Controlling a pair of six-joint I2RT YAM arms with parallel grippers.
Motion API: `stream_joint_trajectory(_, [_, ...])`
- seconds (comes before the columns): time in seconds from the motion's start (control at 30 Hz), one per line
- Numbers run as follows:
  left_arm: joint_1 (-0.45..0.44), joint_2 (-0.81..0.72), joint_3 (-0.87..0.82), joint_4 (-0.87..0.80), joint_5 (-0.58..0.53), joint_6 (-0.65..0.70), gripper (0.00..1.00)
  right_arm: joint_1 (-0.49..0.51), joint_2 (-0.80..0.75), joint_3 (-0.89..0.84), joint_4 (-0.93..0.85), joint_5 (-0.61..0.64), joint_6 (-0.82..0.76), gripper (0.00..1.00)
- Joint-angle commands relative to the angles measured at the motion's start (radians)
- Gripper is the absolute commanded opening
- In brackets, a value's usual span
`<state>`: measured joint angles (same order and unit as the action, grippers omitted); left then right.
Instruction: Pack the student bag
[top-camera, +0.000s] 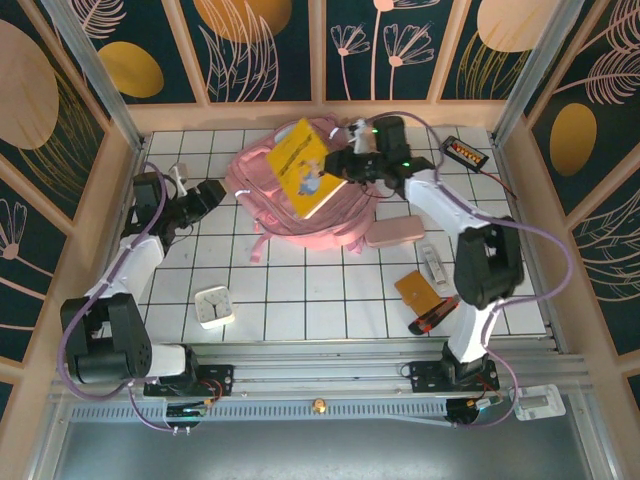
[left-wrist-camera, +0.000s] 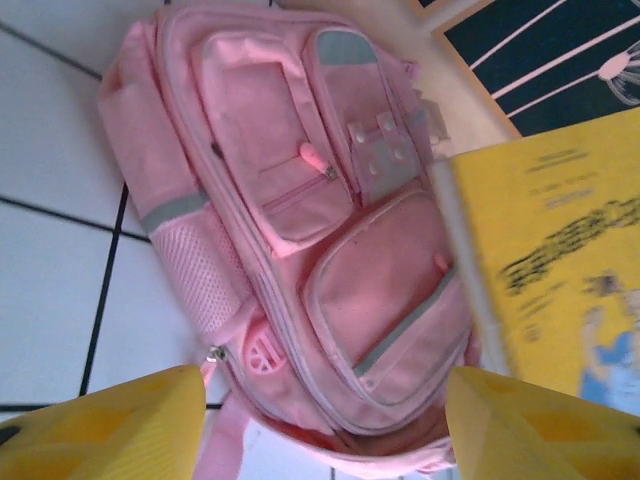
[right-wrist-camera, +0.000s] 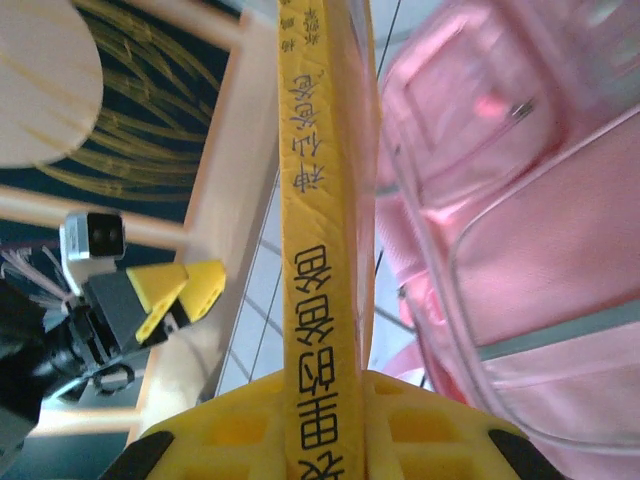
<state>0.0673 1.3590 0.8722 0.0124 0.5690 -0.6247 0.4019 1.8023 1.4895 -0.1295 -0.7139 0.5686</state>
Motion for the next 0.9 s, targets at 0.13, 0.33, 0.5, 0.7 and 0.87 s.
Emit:
stream_joint_trajectory(0.13, [-0.329,0.091,0.199,-0.134,-0.296,0.308,0.68,-0.155,-0.31,-0.195,-0.089,0.369,0.015,0.0])
stream_joint_trajectory(0.33, [-0.556,0.339,0.473,-0.281,-0.496,0.453,0.72,-0.242,-0.426,-0.286,-0.189,0.404,-0.014,0.0])
stream_joint_trajectory(0.5, [-0.676,0.59,0.753,-0.454,-0.568,0.564,0.73,-0.265,-0.493,-0.324,-0.244,0.438,-0.053,0.0])
stream_joint_trajectory(0.7, [-0.732,0.768,0.96,-0.588,-0.647,0.586,0.73,-0.309,-0.537,-0.358,-0.257,0.415,-0.058,0.0])
stream_joint_trajectory(0.87, [-0.745,0.884,1.114,-0.709,-0.772,0.596,0.72,-0.327,-0.549,-0.37,-0.256,0.384,-0.068,0.0])
